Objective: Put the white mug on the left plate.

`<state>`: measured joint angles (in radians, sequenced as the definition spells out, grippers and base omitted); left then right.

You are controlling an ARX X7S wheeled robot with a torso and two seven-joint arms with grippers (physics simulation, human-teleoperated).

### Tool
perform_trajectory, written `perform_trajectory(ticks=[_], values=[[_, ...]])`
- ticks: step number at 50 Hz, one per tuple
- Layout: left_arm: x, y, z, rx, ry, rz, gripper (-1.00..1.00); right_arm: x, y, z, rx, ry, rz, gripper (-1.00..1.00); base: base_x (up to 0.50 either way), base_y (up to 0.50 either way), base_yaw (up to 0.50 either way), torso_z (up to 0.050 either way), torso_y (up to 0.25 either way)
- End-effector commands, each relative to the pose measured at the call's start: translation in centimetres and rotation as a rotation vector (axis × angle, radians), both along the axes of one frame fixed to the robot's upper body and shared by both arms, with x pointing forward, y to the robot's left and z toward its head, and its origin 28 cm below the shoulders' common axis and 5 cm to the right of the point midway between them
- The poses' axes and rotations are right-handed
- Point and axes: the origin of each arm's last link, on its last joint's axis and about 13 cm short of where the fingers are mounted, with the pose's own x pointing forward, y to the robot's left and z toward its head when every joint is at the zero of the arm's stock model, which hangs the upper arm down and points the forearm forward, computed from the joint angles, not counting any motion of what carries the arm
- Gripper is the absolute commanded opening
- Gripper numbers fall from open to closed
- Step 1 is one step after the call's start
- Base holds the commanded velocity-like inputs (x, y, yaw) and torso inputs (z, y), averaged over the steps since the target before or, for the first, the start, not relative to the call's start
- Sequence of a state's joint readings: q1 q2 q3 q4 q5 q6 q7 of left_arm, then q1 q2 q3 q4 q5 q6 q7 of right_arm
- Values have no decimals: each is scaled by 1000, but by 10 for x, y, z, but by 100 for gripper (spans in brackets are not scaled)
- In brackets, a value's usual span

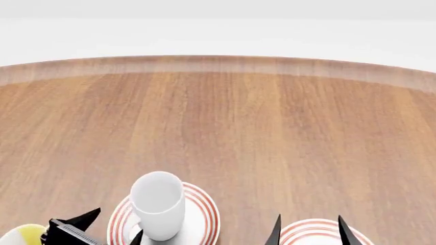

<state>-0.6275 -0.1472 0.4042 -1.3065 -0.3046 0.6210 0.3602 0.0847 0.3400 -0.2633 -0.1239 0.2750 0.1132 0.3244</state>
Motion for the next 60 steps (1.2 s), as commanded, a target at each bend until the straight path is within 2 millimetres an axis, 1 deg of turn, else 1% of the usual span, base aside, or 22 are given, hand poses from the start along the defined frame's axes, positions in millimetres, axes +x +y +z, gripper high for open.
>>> perform_trajectory(ticks=[1,12,13,14,16,18,22,25,29,31,36,45,50,60], values=[[2,0,2,-6,-11,21,100,0,0,1,-1,-1,0,100,0,0,0,0,0],[2,-1,5,-6,-48,1,100,1,0,1,-1,-1,1,100,0,0,0,0,0],[1,-2,7,-9,-54,-3,100,1,0,1,0,-2,0,100,0,0,0,0,0],[-4,-2,9,-16,-46,-2,100,1,0,1,0,-3,0,100,0,0,0,0,0],[-6,-4,21,-27,-94,-22,100,1,0,2,2,-8,-3,100,0,0,0,0,0],[-9,-5,25,-35,-108,-28,100,1,0,4,5,-17,-7,100,0,0,0,0,0],[-18,-8,41,-46,-167,-45,100,-1,1,10,2,-72,0,100,0,0,0,0,0],[-28,-11,58,-49,-236,-65,100,-5,1,19,0,-119,-3,100,0,0,0,0,0],[-37,-11,75,-83,-311,-29,100,-14,2,29,-8,-190,0,100,0,0,0,0,0],[-41,-11,80,-99,-340,-20,100,-16,1,31,-14,-203,-1,100,0,0,0,0,0],[-61,-13,98,-115,-404,-27,100,-26,3,43,-17,-267,2,100,0,0,0,0,0],[-75,-13,114,-118,-471,-34,100,-36,5,54,-34,-313,7,100,0,0,0,0,0],[-86,-12,127,-125,-517,-33,100,-38,5,57,-44,-327,3,100,0,0,0,0,0],[-102,-15,137,-140,-561,-62,100,-47,7,63,-62,-352,9,100,0,0,0,0,0]])
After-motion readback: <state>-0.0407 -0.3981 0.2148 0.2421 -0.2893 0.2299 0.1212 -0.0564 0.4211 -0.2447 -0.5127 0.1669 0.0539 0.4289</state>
